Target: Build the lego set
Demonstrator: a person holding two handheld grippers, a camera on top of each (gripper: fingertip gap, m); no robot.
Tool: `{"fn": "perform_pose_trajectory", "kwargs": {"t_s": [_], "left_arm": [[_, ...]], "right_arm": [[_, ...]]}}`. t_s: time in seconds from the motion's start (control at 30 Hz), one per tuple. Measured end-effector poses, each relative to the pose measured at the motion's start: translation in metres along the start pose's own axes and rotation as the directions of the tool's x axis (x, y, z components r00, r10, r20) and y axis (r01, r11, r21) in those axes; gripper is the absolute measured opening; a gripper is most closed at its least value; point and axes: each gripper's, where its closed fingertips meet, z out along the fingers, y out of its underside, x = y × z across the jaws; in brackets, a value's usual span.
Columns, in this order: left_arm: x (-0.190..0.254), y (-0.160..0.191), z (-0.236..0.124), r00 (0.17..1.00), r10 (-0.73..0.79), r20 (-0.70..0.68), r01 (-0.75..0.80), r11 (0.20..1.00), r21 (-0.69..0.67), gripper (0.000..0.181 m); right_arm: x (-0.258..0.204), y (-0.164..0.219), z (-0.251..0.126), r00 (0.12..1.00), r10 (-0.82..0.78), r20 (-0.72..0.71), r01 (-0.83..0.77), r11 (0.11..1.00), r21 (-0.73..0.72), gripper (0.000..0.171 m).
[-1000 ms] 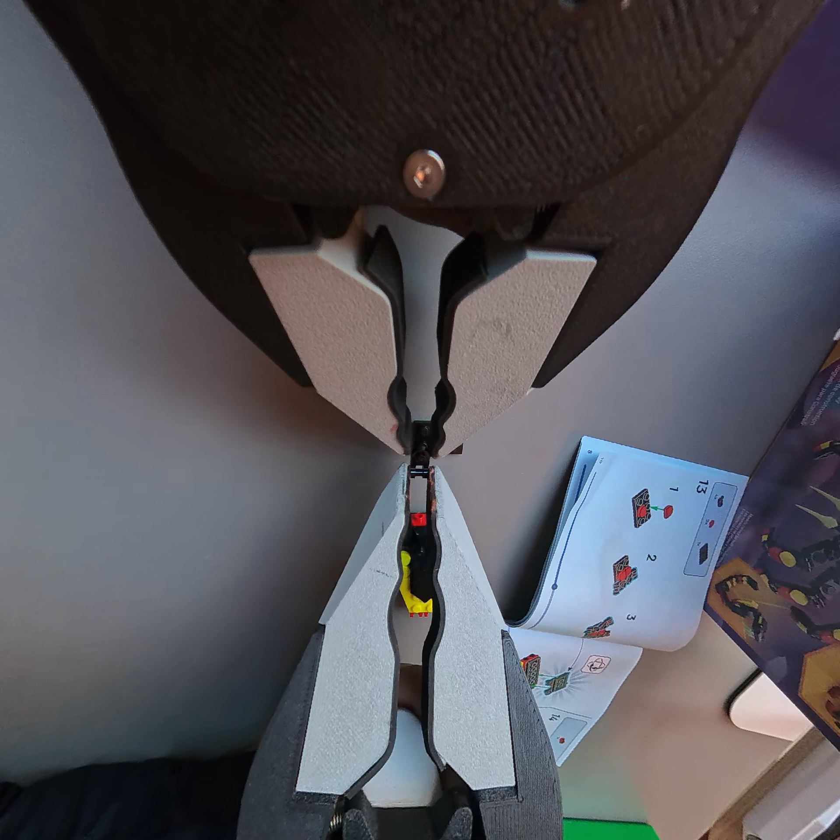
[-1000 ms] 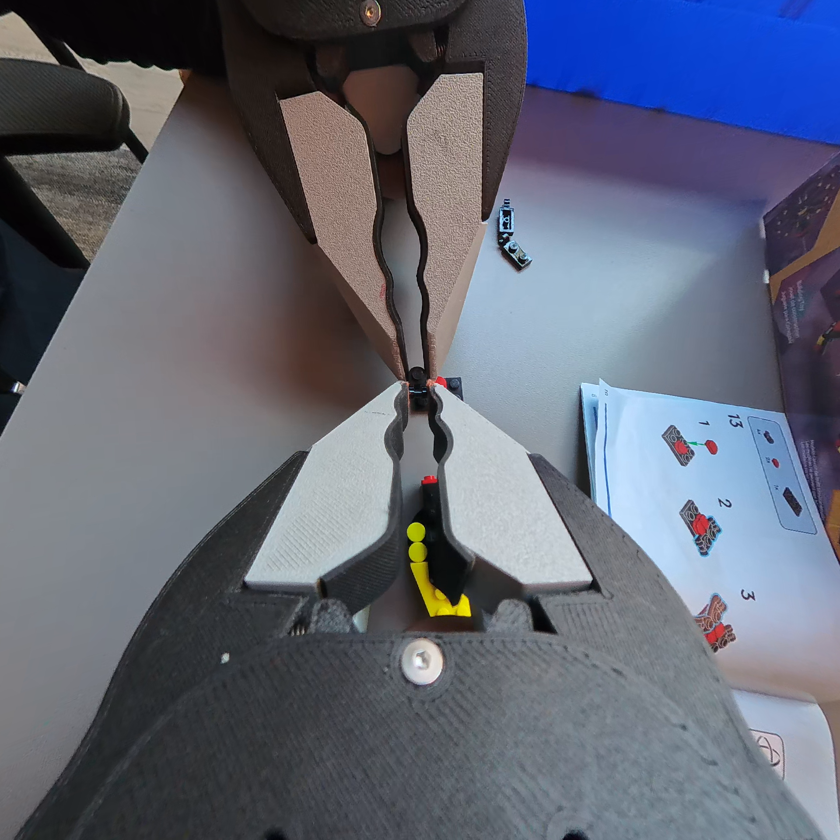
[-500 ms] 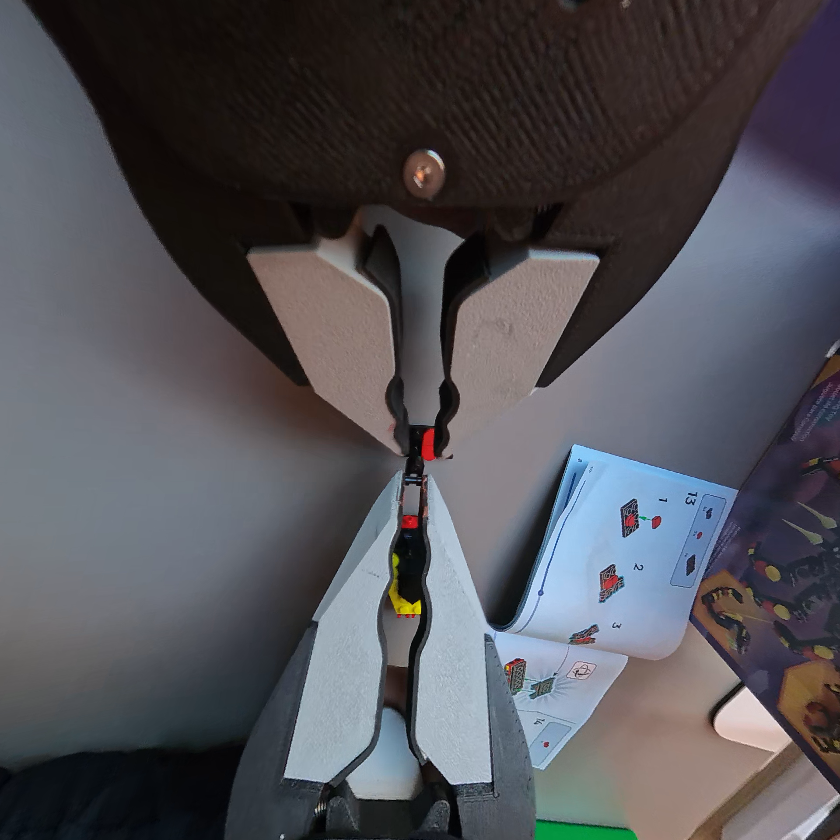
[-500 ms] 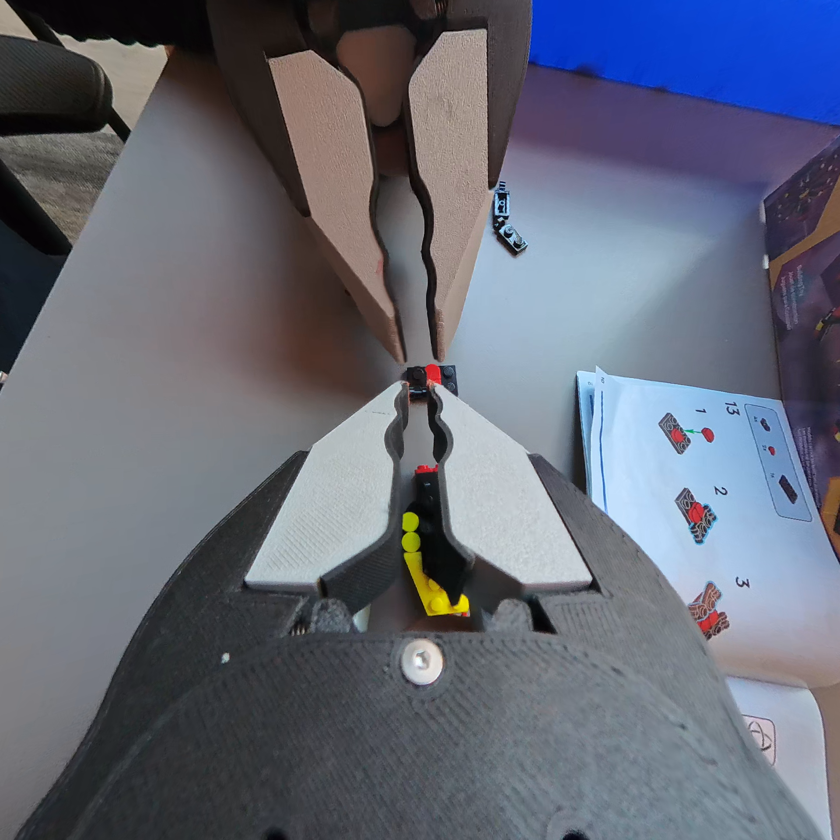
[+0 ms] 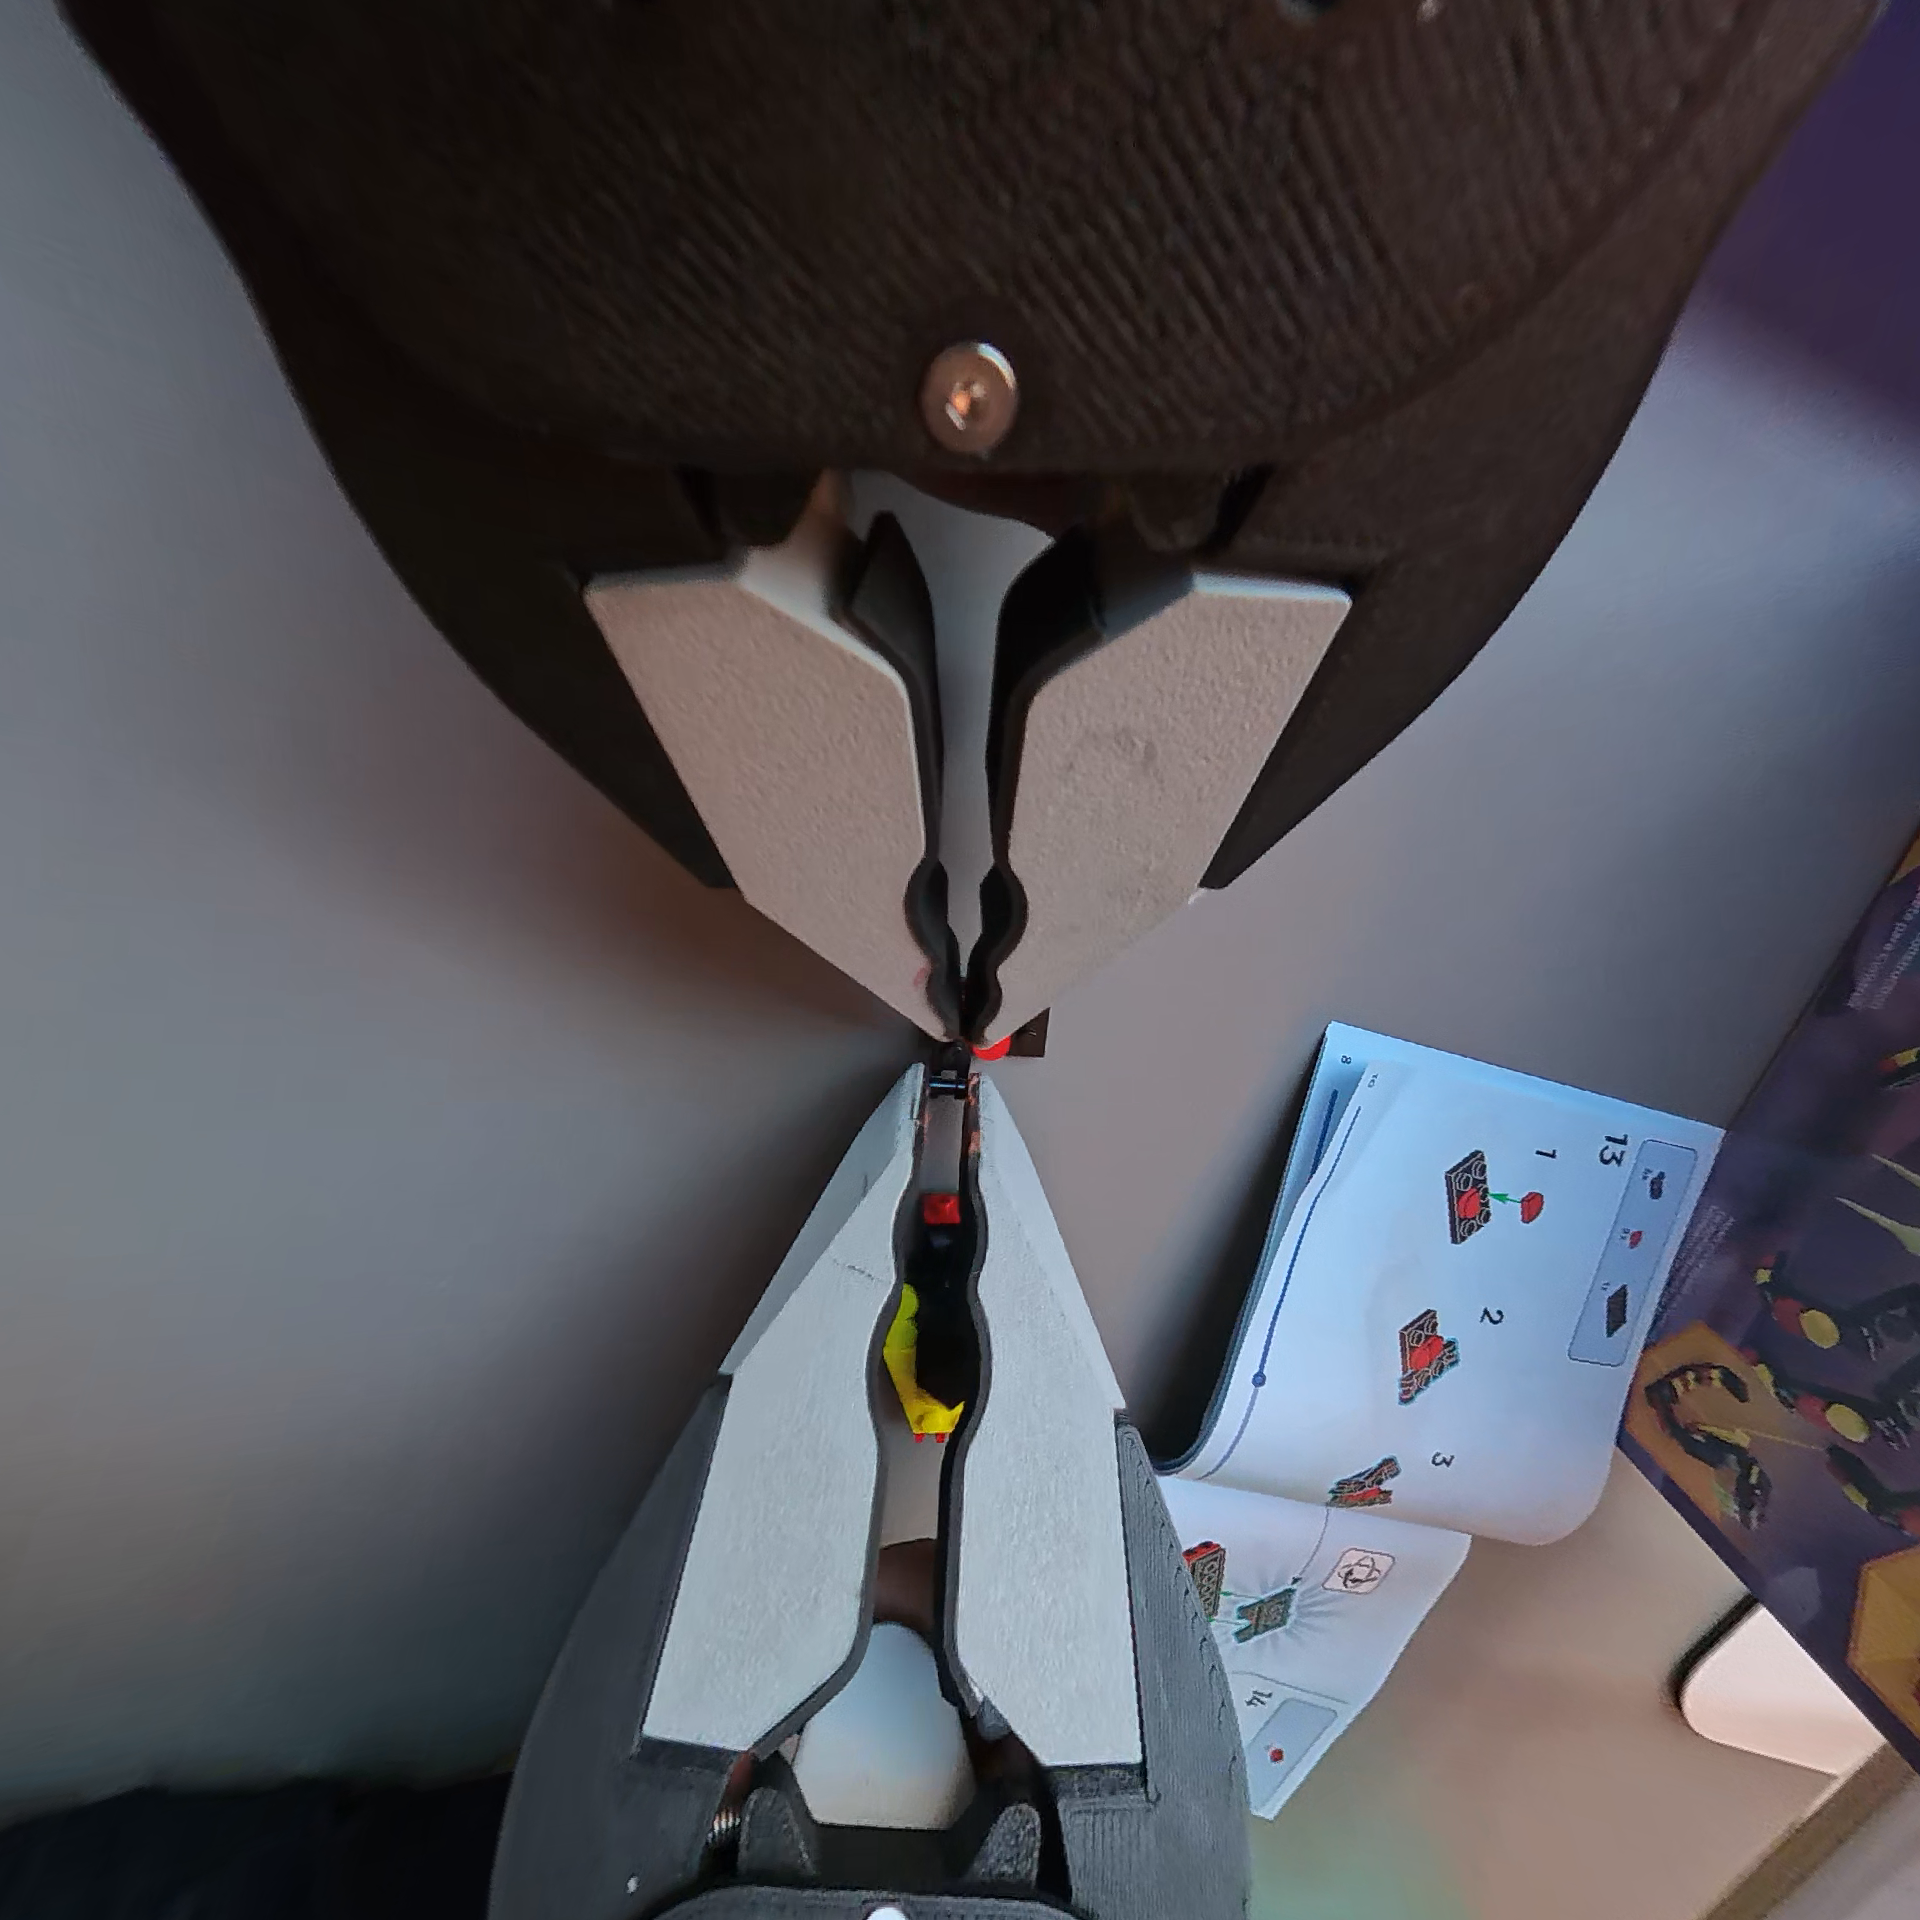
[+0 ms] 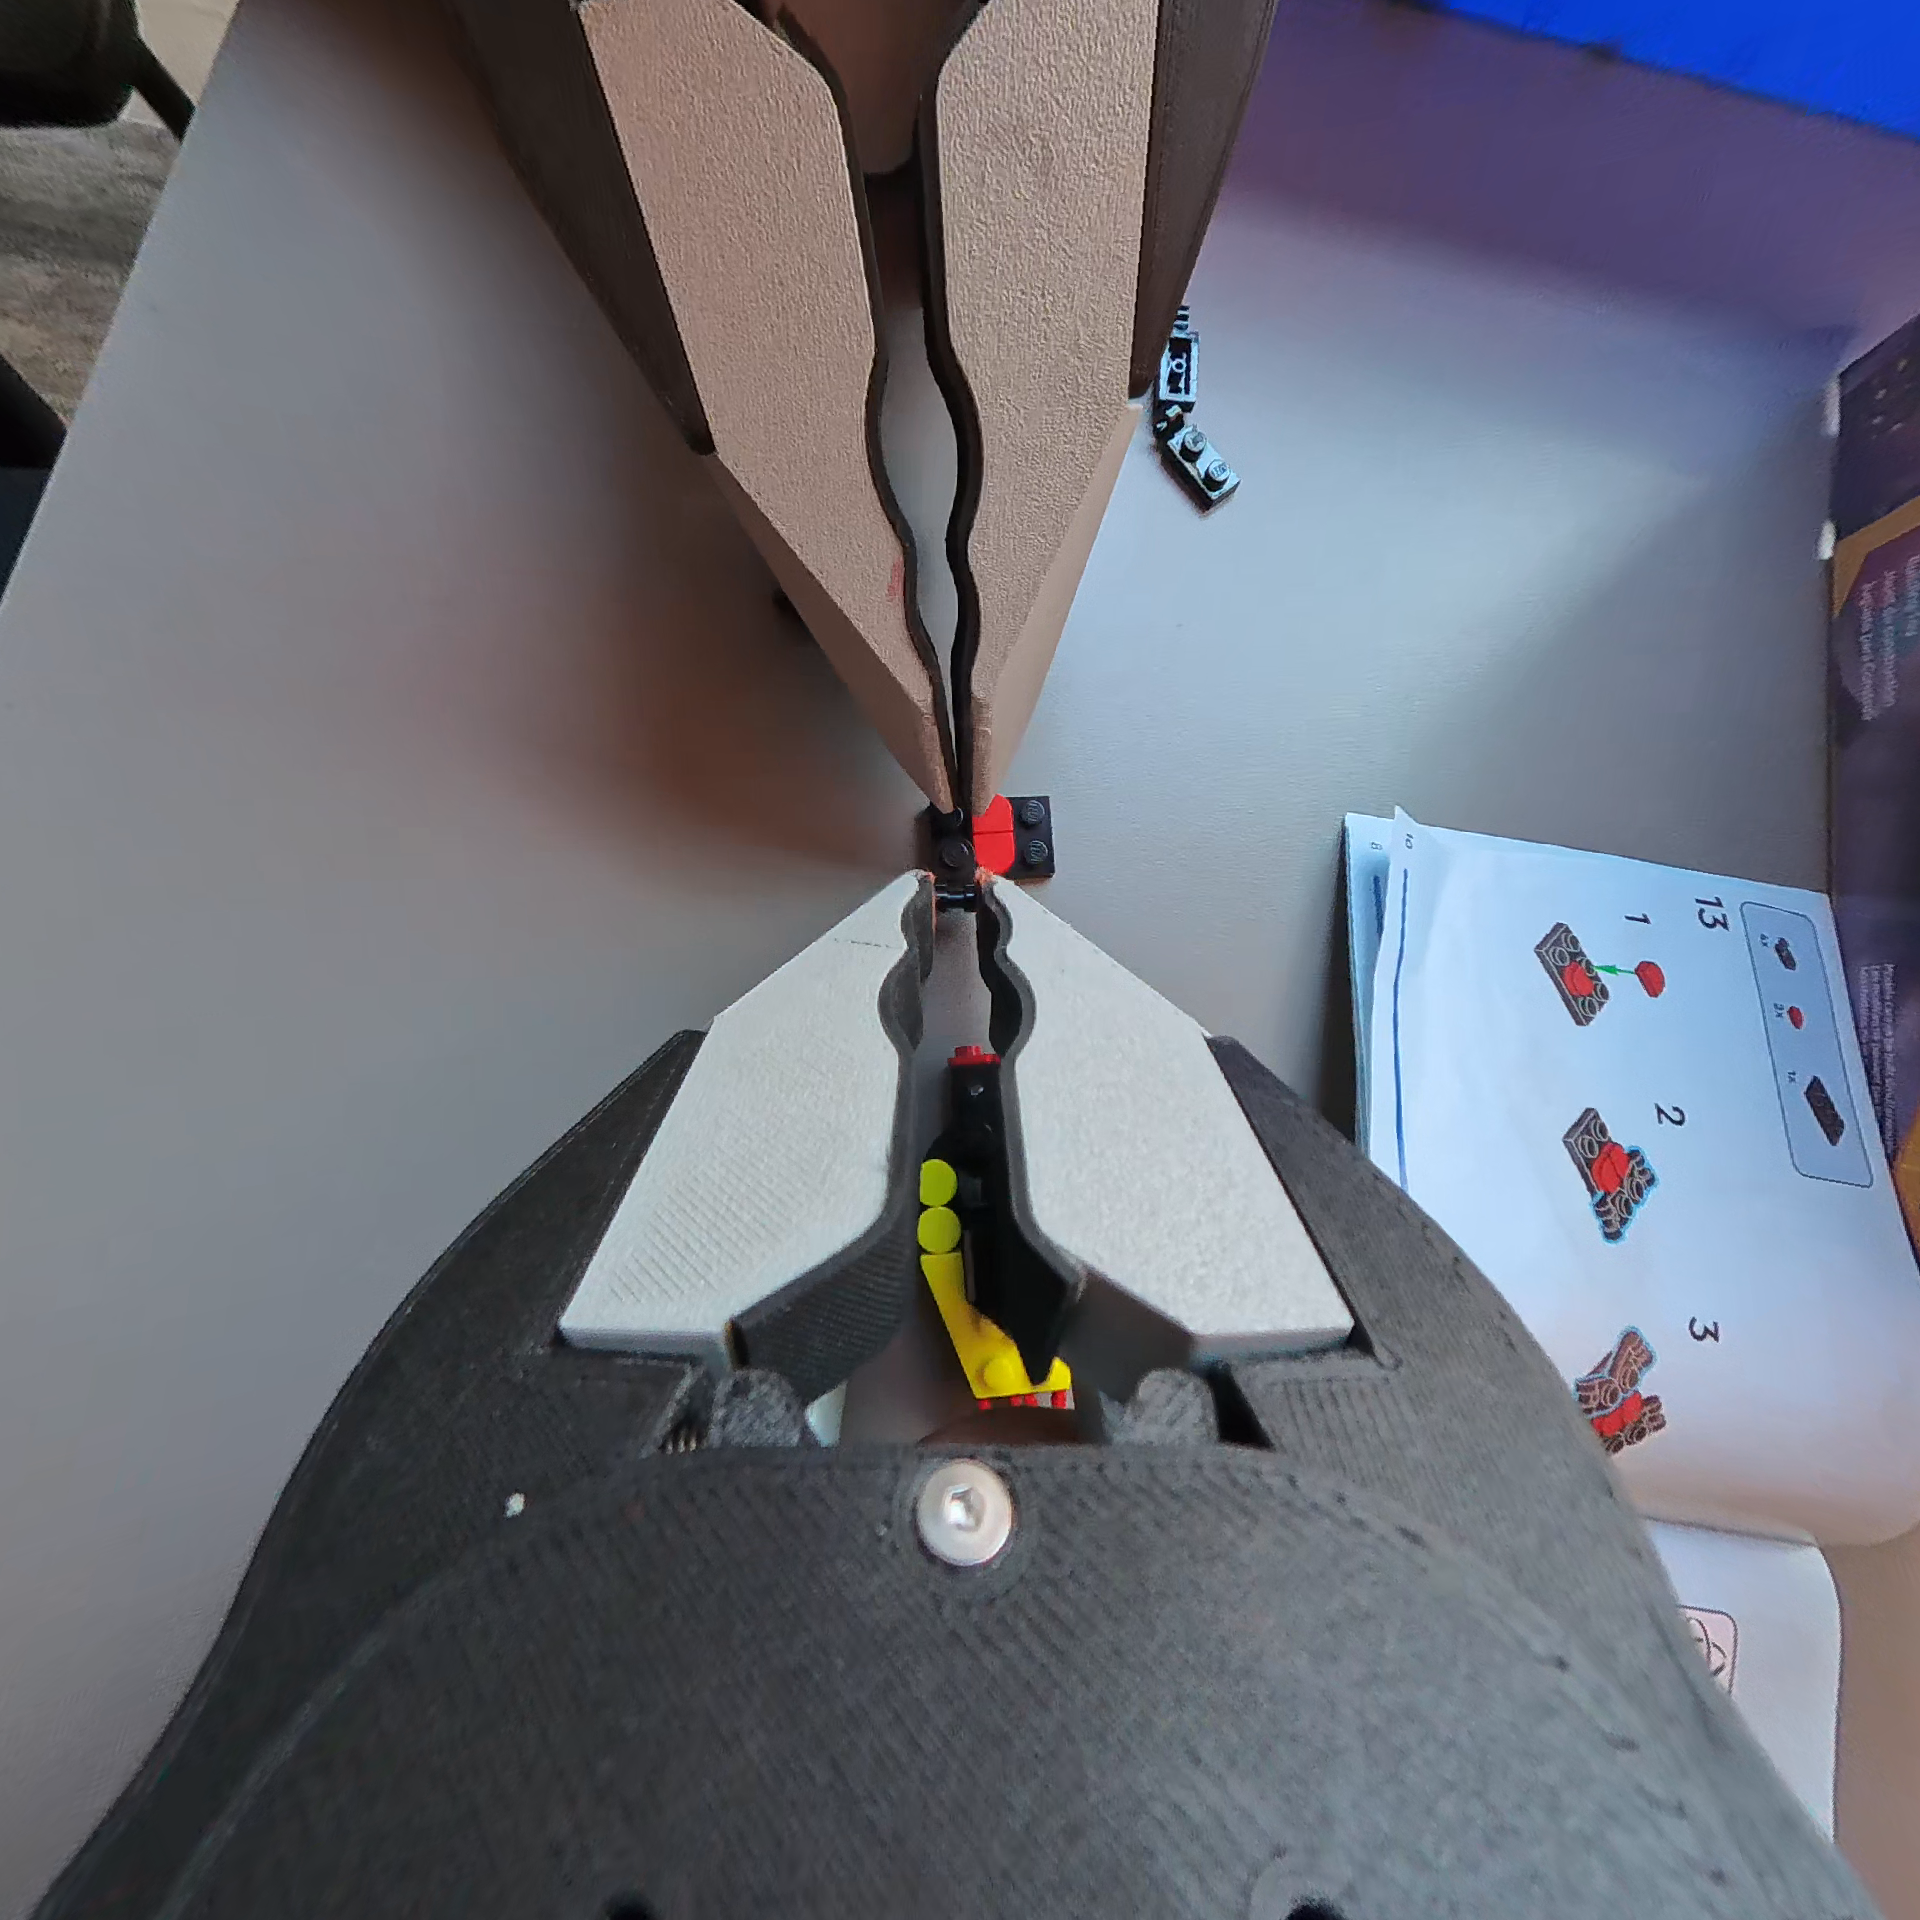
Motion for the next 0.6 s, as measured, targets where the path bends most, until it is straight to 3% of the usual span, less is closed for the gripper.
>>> {"fn": "perform_pose_trajectory", "kwargs": {"t_s": [0.6], "left_arm": [[0.0004, -0.0001, 0.0009, 1.000, -0.021, -0.023, 0.021, 1.000, -0.001, 0.000]], "right_arm": [[0.0024, 0.0013, 0.0002, 0.999, -0.006, 0.035, 0.007, 1.000, -0.016, 0.004]]}}
